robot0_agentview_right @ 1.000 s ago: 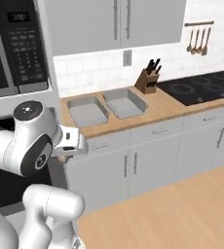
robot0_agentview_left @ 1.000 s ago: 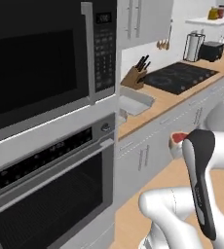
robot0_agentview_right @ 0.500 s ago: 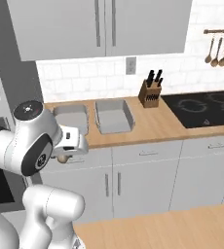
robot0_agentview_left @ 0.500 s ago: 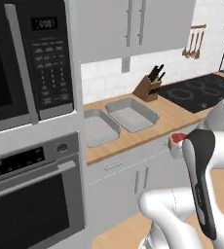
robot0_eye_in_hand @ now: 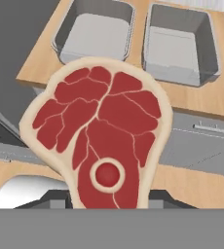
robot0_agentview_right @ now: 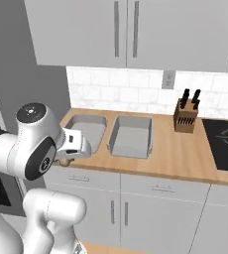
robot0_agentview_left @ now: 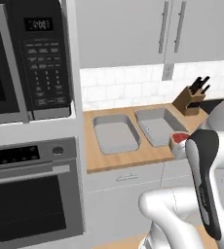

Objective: Place one potato and one steak in each tupperware on the nearby counter, to pack two identical lunches.

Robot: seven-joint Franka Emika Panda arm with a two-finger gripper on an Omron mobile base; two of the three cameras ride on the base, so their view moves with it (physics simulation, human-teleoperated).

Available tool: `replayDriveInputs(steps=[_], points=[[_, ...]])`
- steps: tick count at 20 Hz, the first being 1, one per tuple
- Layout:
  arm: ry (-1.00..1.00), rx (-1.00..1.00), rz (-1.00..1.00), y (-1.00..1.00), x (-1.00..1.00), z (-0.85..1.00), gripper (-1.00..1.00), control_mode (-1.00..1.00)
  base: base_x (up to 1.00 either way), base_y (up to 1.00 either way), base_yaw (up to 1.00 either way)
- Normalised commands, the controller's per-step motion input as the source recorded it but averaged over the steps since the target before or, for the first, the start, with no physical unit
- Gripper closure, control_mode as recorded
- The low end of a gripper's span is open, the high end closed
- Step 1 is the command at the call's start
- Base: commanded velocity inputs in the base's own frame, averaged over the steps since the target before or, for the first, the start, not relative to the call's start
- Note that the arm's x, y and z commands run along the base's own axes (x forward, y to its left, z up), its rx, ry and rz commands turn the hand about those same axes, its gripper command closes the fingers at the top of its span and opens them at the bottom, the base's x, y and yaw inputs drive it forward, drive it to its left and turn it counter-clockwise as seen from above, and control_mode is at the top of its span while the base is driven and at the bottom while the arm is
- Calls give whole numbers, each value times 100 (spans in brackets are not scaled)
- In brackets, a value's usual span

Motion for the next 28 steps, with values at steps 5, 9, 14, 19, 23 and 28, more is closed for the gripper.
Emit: replayDriveInputs(steps=[5, 9, 14, 19, 23, 28], points=[[0, 0, 0, 0, 0, 0, 100, 100, 76, 0, 24], [0, 0, 0, 0, 0, 0, 100, 100, 31, 0, 7], [0, 0, 0, 0, 0, 0, 100, 100, 21, 0, 3], [0, 0, 0, 7, 22, 0, 100, -100, 0, 0, 0], [0, 0, 0, 72, 100, -9, 100, -100, 0, 0, 0], [3, 0, 0, 70, 100, -32, 100, -100, 0, 0, 0]])
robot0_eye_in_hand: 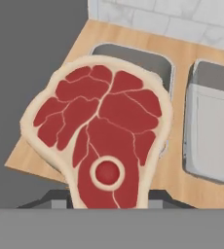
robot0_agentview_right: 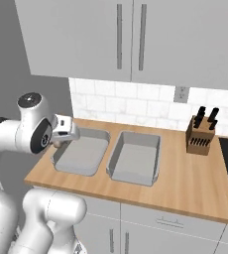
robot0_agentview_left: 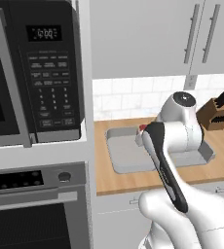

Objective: Place one potato and one steak in each tupperware on the nearby counter, to pack two identical lunches.

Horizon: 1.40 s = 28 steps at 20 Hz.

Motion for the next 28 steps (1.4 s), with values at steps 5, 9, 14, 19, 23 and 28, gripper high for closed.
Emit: replayDriveInputs(steps=[5, 9, 14, 19, 23, 28], points=[[21, -3, 0, 32, 100, -56, 100, -100, 0, 0, 0], [22, -1, 0, -10, 94, -15, 100, -100, 0, 0, 0], [15, 0, 0, -4, 45, -8, 100, -100, 0, 0, 0], [-3, 0, 1, 3, 29, -65, 100, -100, 0, 0, 0], [-4, 0, 0, 11, 69, -57, 100, -100, 0, 0, 0], [0, 0, 0, 1, 32, -56, 100, -100, 0, 0, 0]])
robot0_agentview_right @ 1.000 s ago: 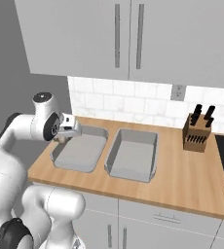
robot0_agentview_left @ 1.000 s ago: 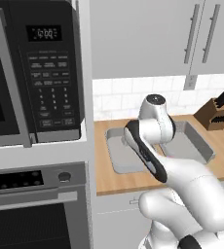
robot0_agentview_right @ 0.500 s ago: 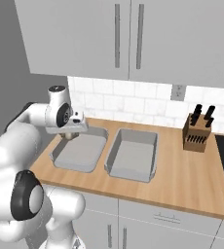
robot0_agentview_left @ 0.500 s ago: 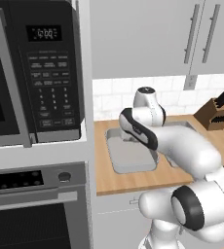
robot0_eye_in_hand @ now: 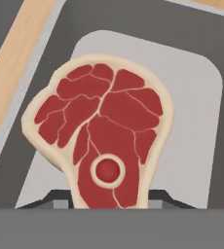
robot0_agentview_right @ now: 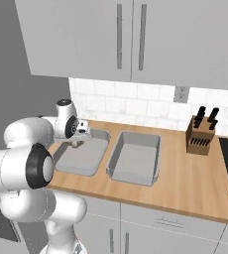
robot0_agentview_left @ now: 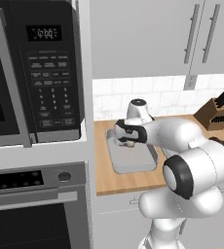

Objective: Place one potato and one steak in each tupperware on the nearby counter, to pack two identical lunches.

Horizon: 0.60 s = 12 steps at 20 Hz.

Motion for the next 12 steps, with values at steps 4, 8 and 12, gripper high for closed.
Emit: replayDriveInputs(steps=[4, 8, 12], points=[[0, 0, -3, -11, 0, -39, 100, -100, 0, 0, 0], [0, 0, -2, -1, 0, -49, 100, -100, 0, 0, 0], [0, 0, 0, 0, 0, -42, 100, -100, 0, 0, 0]])
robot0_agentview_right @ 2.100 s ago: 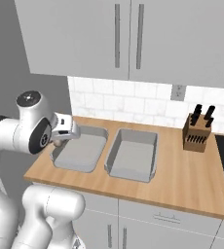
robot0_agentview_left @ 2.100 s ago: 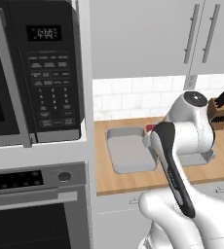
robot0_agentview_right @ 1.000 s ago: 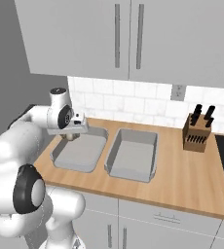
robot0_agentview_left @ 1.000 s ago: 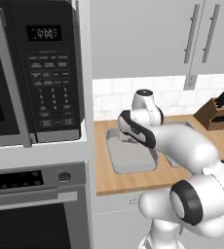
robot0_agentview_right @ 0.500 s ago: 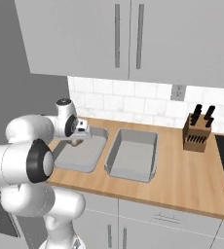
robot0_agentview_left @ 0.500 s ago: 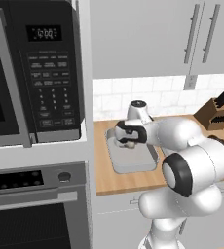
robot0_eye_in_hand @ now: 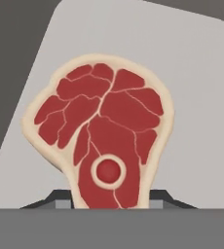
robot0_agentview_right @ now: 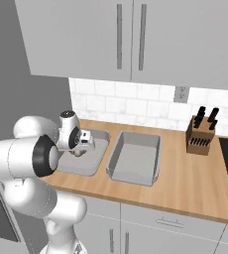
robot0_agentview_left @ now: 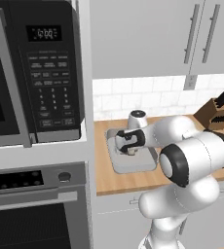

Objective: Place one potato and one steak in each tupperware on the nearby counter, to pack two identical lunches.

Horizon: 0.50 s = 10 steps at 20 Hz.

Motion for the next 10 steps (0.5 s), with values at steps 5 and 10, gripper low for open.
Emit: replayDriveInputs(steps=[5, 10], points=[[0, 0, 0, 0, 0, -32, 100, -100, 0, 0, 0], [0, 0, 0, 0, 2, -4, 100, -100, 0, 0, 0]])
